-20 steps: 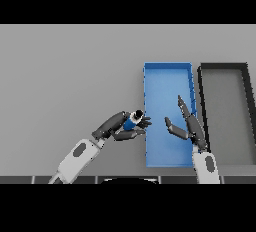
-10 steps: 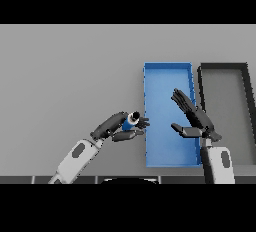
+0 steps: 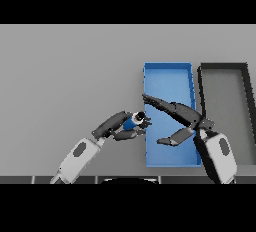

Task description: Pick up the blue pipe and place it into the blue bin.

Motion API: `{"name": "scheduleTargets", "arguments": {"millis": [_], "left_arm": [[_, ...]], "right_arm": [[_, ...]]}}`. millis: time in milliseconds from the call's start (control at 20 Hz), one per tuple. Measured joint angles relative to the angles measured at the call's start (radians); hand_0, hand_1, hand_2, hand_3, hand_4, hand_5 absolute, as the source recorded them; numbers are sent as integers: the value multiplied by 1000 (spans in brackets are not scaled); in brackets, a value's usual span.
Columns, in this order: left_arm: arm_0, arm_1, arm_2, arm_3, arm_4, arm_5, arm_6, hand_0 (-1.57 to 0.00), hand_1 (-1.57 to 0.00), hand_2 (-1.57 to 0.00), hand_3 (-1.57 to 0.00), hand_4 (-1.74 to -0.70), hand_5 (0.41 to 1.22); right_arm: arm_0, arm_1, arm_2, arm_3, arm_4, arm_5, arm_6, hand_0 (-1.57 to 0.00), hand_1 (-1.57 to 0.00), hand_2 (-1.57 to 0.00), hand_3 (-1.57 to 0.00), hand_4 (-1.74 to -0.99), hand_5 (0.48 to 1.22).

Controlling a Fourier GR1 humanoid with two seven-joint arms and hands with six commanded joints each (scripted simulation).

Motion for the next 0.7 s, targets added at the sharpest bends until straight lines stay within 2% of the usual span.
{"name": "scheduleTargets", "arguments": {"millis": [100, 200, 400, 500, 550, 600, 650, 700], "left_arm": [[1, -3, 5, 7, -1, -13, -16, -1571, -1571, -1571, -1444, -1728, 1221], [9, -5, 8, -5, -5, -19, -38, -1571, -1571, -1571, -1490, -1627, 1221], [7, -12, 23, 4, 1, -50, -34, -1571, -1571, -1571, -1538, -1524, 1221], [16, -15, 25, 7, -4, -61, -40, -1571, -1571, -1571, -1550, -1499, 1221], [15, -18, 26, 2, -7, -61, -31, -1571, -1571, -1571, -1554, -1486, 1221], [12, -19, 30, 14, -18, -64, -51, -1571, -1571, -1571, -1557, -1473, 1221], [17, -24, 32, 18, -19, -61, -31, -1571, -1571, -1571, -1560, -1525, 1221], [14, -26, 39, 14, -13, -62, -24, -1571, -1571, -1571, -1284, -1568, 1221]], "right_arm": [[-49, 18, 25, 3, 7, 11, 3, 1, 1, 1, 1, -1307, 497], [-95, 44, 53, 20, 36, 24, 10, 1, 1, 1, 1, -1270, 510], [-173, 88, 96, 63, 72, 36, 48, 1, 1, 1, 1, -1232, 517], [-214, 129, 120, 92, 84, 24, 77, 1, 1, 1, 1, -1208, 506], [-222, 132, 122, 96, 77, 30, 77, 1, 1, 1, 1, -1206, 503], [-226, 141, 133, 98, 72, 35, 83, 1, 1, -9, 1, -1210, 498], [-245, 149, 133, 129, 70, 38, 97, -17, -34, -54, -26, -1236, 493], [-258, 163, 143, 139, 74, 41, 94, -107, -140, -160, -116, -1291, 483]]}}
